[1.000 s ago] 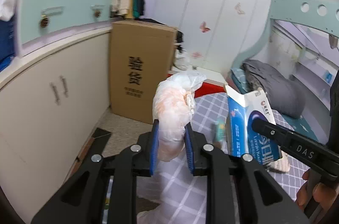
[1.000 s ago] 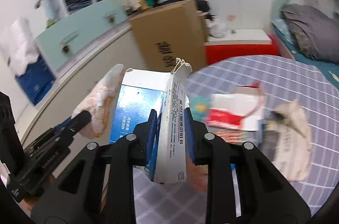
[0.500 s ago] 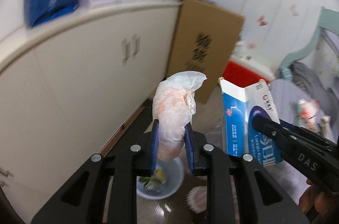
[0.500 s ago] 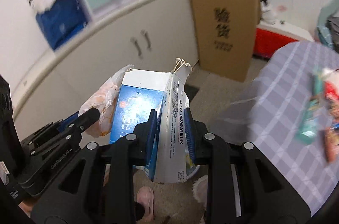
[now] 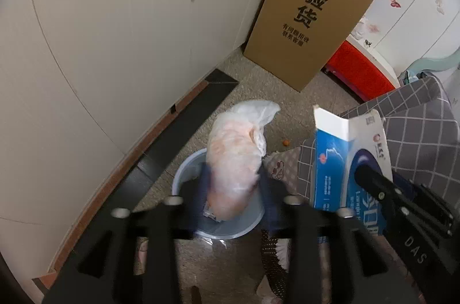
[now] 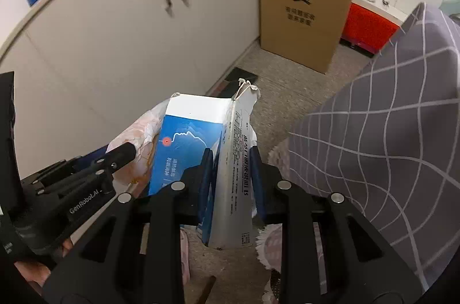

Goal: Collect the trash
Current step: 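Lower the plastic bag into the wastebasket and open the left tool, then release the blue-white box from the right tool into the wastebasket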

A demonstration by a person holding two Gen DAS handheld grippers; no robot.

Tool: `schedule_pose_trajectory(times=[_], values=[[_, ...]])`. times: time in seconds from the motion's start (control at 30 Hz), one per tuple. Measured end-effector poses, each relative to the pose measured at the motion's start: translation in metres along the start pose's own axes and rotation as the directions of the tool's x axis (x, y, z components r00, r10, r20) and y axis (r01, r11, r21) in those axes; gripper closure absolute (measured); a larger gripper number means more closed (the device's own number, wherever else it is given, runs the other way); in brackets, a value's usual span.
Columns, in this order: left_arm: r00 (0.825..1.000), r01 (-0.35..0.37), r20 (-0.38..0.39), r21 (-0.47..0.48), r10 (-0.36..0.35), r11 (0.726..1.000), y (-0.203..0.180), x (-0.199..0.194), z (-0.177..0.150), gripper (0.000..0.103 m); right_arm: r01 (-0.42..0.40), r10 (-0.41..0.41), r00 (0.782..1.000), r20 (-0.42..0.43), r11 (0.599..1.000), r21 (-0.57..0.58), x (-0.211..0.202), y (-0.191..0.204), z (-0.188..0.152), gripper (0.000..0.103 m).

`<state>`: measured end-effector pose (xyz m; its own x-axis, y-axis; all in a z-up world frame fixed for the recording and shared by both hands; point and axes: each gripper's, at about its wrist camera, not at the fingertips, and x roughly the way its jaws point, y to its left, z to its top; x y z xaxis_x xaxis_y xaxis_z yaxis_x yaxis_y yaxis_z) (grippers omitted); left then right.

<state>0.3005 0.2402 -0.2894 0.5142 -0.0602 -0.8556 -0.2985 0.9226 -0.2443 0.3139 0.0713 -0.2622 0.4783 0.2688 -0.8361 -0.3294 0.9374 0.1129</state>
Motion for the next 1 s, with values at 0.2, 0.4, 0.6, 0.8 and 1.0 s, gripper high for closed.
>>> schedule_pose_trajectory(times=[0.2, 0.4, 0.6, 0.8, 1.0], values=[[1.000, -0.014, -0.015, -0.014, 0.014, 1.000, 0.005, 0.014, -0.005, 0.035, 0.013, -0.013, 1.000, -0.024, 1.000, 0.009, 0.019, -0.006, -0.001, 0.077], [0.999, -0.035, -0.019, -0.015, 0.035, 0.999, 0.009, 0.012, -0.008, 0.034, -0.004, 0.004, 0.999, -0.038, 1.000, -0.001, 0.031, 0.005, -0.001, 0.077], [0.999, -0.040, -0.018, -0.030, 0.039, 0.999, 0.019, 0.010, -0.009, 0.034, -0.014, 0.014, 0.999, -0.043, 1.000, -0.011, 0.035, 0.011, 0.000, 0.077], [0.999, -0.050, -0.005, -0.055, 0.049, 0.997, 0.026, 0.005, -0.006, 0.032, -0.027, 0.027, 0.999, -0.030, 0.999, -0.016, 0.032, 0.016, 0.002, 0.077], [0.998, -0.066, 0.017, -0.077, 0.068, 0.995, 0.033, -0.003, -0.003, 0.032, -0.049, 0.049, 0.999, -0.010, 0.999, -0.012, 0.030, 0.023, 0.006, 0.073]])
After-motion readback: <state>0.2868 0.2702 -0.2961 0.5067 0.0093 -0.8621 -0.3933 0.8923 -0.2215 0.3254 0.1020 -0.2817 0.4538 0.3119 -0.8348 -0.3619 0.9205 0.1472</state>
